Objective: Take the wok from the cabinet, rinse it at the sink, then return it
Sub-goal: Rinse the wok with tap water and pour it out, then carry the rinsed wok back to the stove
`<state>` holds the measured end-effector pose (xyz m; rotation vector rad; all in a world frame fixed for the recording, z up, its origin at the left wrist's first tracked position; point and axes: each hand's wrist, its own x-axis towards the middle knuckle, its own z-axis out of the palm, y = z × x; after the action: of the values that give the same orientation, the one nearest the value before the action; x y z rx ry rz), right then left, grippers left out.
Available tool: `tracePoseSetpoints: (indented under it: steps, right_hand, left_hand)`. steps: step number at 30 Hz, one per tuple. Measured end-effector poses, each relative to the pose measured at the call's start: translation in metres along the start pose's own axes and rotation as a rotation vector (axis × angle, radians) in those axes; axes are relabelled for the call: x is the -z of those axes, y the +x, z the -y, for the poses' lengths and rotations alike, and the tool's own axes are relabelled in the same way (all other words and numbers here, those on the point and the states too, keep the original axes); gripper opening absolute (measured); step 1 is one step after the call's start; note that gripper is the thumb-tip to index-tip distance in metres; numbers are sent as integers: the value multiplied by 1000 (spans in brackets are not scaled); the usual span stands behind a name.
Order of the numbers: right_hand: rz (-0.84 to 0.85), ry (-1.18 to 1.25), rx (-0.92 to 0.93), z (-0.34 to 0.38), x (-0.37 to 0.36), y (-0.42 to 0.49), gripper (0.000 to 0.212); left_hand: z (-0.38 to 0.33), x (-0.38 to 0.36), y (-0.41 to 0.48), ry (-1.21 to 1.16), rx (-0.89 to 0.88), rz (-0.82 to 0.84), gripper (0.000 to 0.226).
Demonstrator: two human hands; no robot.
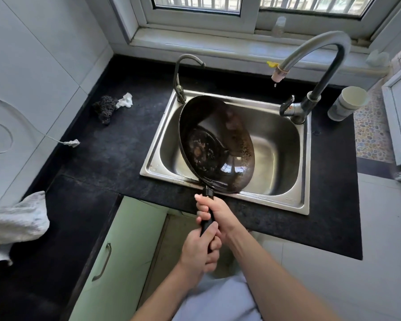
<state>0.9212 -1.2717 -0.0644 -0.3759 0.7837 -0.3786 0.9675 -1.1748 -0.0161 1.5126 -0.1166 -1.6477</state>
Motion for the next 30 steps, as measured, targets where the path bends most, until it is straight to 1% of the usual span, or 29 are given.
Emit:
tracePoseSetpoints:
  steps: [2, 6, 10, 12, 14, 17, 21, 23, 30]
  right_hand:
    - [-46, -68, 23, -4, -2, 0, 33]
    - [-157, -127, 50, -14, -3, -2, 29]
    - [-255, -229, 100, -16, -4, -4, 26]
    - [-256, -225, 124, -14, -3, -6, 26]
    - [-245, -179, 128, -12, -1, -9, 26]
    - [-245, -87, 82, -12, 2, -11, 25]
    - [-225, -48, 27, -10, 1, -13, 23]
    - [-216, -46, 19, -8, -2, -13, 21]
    - [-187, -113, 26, -6, -10, -13, 27]
  left_hand:
    - [2, 8, 1, 7, 20, 28, 24]
    - [4, 20, 4, 119, 21, 23, 25]
    - [1, 22, 9, 39, 90, 40, 25]
    - [4, 16, 10, 39, 84, 16, 27]
    - [9, 8, 12, 55, 39, -29, 30]
    - [15, 0, 13, 65, -7, -75, 33]
    - [17, -4, 10, 51, -53, -99, 34]
    - [16, -4, 9, 52, -75, -101, 36]
    - [12, -1, 3, 44, -133, -119, 34]
